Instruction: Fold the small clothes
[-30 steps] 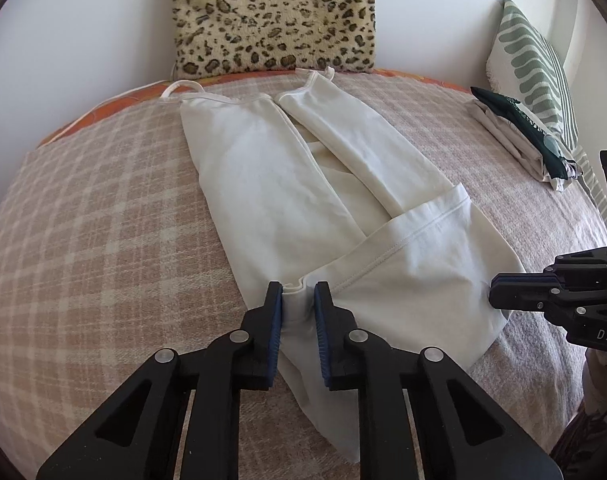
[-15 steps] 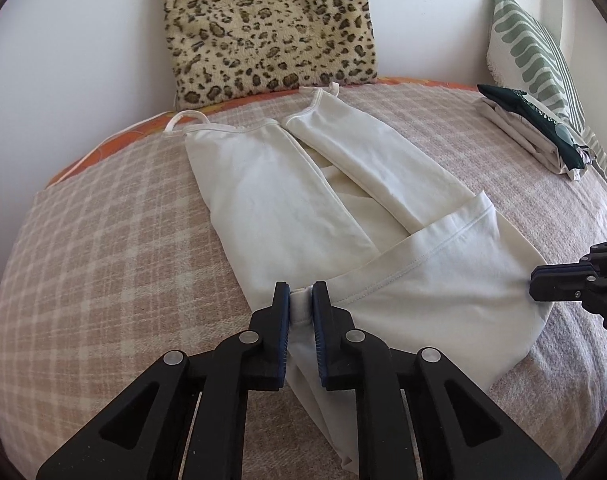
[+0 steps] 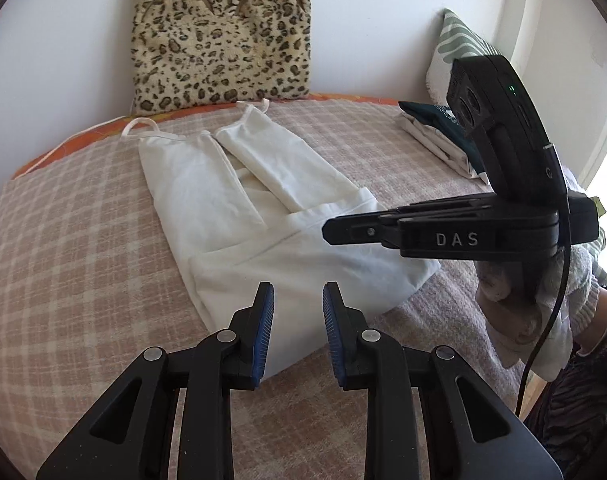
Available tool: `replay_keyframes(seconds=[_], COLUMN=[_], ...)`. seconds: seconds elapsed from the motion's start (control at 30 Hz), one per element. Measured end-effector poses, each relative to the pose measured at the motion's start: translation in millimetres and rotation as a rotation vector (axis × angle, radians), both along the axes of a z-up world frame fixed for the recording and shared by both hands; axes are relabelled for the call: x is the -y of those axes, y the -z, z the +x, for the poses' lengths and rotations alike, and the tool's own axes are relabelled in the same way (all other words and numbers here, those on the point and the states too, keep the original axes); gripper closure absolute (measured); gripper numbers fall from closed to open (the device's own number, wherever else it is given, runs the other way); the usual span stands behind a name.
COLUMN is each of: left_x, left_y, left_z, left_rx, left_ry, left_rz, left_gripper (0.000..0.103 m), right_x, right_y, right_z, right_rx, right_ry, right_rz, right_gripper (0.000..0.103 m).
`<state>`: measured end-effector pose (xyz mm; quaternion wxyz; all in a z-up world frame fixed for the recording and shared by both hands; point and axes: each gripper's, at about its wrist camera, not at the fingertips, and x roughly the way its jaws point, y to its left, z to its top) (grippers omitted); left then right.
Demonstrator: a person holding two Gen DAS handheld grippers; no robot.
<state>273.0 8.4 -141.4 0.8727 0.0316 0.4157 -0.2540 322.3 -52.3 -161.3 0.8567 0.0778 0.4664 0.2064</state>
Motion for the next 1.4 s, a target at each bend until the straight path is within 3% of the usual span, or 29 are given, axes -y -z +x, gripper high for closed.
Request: replay_keyframes(seconds=[0.1,0.17,0.3,0.4,0.5,0.53,0.6,0.67,0.77,0.9,1.03,1.2,1.4], left_x=[9.7,4.6,-7.3,-21.5,-38.4,-43.9,-56.8,-75.3,-100.0,-118.4,-123.6,-108.4,-94.0], left_y=[16.2,21.8,22.4,9.5,-5.5,-10.6,-21.3,-29.0,-30.0,-21.6,-13.5,-12.0,-16.3], left_z=[1.9,5.6,2.0,2.3,12.9,18.7,30.4,42.7,68.6,97.8,125.7,149.6,164.9], left_rx=[-0.034,-0.070,-0.103,-0.113,-0.098,-0.089,-0.063,-0.054,-0.088,-0.120,-0.161,-0.129,-0.054], left_ry=[0.012,0.008,-0.009,-0.056,-0.111,-0.129,-0.172,-0.228,-0.288,-0.332,-0.348,-0.350,-0.356], left_rz=[0.065,0.047,0.006,-0.045,-0.076,-0.075,-0.083,-0.118,-0.187,-0.196,-0.220,-0.159,-0.080], left_gripper=[0.080,0.079,0.077,0.077,0.075,0.075,0.071,0.052,0.051,0.051,0.051,0.051,0.051], right_x=[7.0,25.3,46.1,63.1,77.3,82.3,88.9,90.4,89.5,91.7,96.8,103.2,101.9], right_y=[13.7,15.1,9.3,-4.4,-24.1,-31.3,-42.2,-50.2,-55.4,-51.0,-44.4,-36.1,-39.1], right_z=[10.0,10.7,8.7,5.8,4.2,3.8,5.7,11.3,20.3,36.6,59.4,96.2,130.3], right_rx=[-0.036,-0.063,-0.049,-0.033,0.000,0.016,0.034,0.043,0.047,0.018,0.008,-0.023,0.008], right_ry=[0.116,0.157,0.186,0.198,0.219,0.231,0.242,0.242,0.225,0.197,0.187,0.196,0.183], right_rz=[-0.088,-0.022,-0.049,0.031,0.088,0.110,0.128,0.106,0.059,0.025,0.016,0.018,-0.038], right_gripper=[0.095,0.095,0.095,0.088,0.067,0.064,0.063,0.063,0.063,0.062,0.047,0.047,0.047])
